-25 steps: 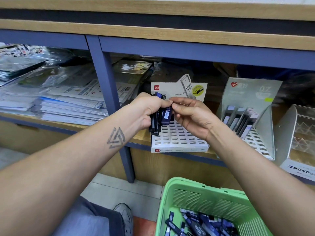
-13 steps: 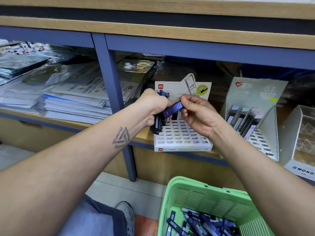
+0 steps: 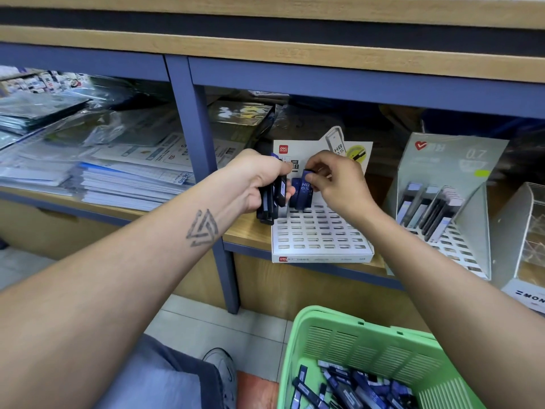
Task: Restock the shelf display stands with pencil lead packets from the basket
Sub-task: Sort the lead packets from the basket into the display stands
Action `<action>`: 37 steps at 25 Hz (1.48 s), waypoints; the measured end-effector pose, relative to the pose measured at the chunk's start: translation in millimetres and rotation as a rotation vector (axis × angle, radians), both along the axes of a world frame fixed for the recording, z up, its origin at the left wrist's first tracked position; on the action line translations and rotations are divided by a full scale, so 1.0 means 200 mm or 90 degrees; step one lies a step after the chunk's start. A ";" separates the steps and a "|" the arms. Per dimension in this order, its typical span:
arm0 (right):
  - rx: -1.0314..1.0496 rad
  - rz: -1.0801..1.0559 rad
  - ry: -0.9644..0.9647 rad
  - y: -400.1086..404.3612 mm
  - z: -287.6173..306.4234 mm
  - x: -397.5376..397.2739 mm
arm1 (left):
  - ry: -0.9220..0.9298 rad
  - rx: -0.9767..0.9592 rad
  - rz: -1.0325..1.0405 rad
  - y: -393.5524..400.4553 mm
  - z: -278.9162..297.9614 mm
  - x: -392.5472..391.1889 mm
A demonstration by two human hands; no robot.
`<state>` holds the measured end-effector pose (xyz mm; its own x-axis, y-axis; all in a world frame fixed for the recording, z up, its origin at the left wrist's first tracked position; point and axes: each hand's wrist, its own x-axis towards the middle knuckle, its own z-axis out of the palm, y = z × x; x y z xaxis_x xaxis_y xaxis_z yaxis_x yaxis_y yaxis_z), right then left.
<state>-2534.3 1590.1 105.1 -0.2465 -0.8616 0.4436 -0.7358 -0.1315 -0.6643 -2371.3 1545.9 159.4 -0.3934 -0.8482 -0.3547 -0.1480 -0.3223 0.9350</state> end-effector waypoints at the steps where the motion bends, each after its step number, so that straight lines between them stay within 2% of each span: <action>1: -0.008 0.001 0.023 0.00 -0.01 0.01 | 0.002 0.012 -0.004 0.00 -0.01 0.00; 5: -0.004 0.009 0.067 0.00 -0.03 0.03 | 0.001 0.028 -0.006 -0.02 -0.02 0.01; 12: 0.032 0.056 0.018 -0.02 -0.04 0.03 | -0.004 0.038 -0.021 0.00 -0.04 0.01; 14: 0.032 0.037 0.067 -0.04 -0.06 0.02 | -0.002 0.033 -0.019 0.01 -0.03 0.01; 17: 0.012 -0.001 0.217 -0.06 -0.11 0.02 | -0.003 0.030 -0.041 0.03 -0.04 0.02; 19: 0.014 -0.009 0.224 -0.04 -0.10 0.04 | 0.007 0.032 -0.057 0.04 -0.04 0.03; 20: 0.015 -0.009 0.165 -0.03 -0.08 0.04 | 0.013 0.030 -0.062 0.04 -0.04 0.04; 21: 0.023 -0.004 0.043 -0.01 -0.04 0.05 | 0.021 0.026 -0.065 0.04 -0.04 0.04; 23: 0.082 0.065 -0.307 0.04 0.03 0.05 | 0.036 0.014 -0.067 0.06 -0.04 0.04; 24: 0.119 0.122 -0.444 0.08 0.06 0.05 | 0.044 0.011 -0.068 0.07 -0.04 0.04; 25: 0.149 0.169 -0.517 0.10 0.07 0.04 | 0.053 0.014 -0.068 0.07 -0.04 0.04; 28: 0.166 0.253 -0.610 0.15 0.06 0.02 | 0.092 0.052 -0.065 0.08 -0.03 0.02; 32: 0.129 0.253 -0.617 0.18 0.04 -0.01 | 0.110 0.093 -0.105 0.10 -0.02 -0.01; 35: 0.105 0.258 -0.696 0.20 0.03 -0.03 | 0.029 0.041 -0.113 0.11 -0.02 -0.02; 37: 0.094 0.206 -0.709 0.20 0.04 -0.05 | -0.051 -0.019 -0.099 0.11 -0.04 -0.01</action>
<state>-2545.3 1629.6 112.6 -0.1959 -0.9806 0.0112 0.3169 -0.0741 -0.9455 -2373.4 1567.8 151.7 -0.4917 -0.7901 -0.3660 -0.2685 -0.2623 0.9269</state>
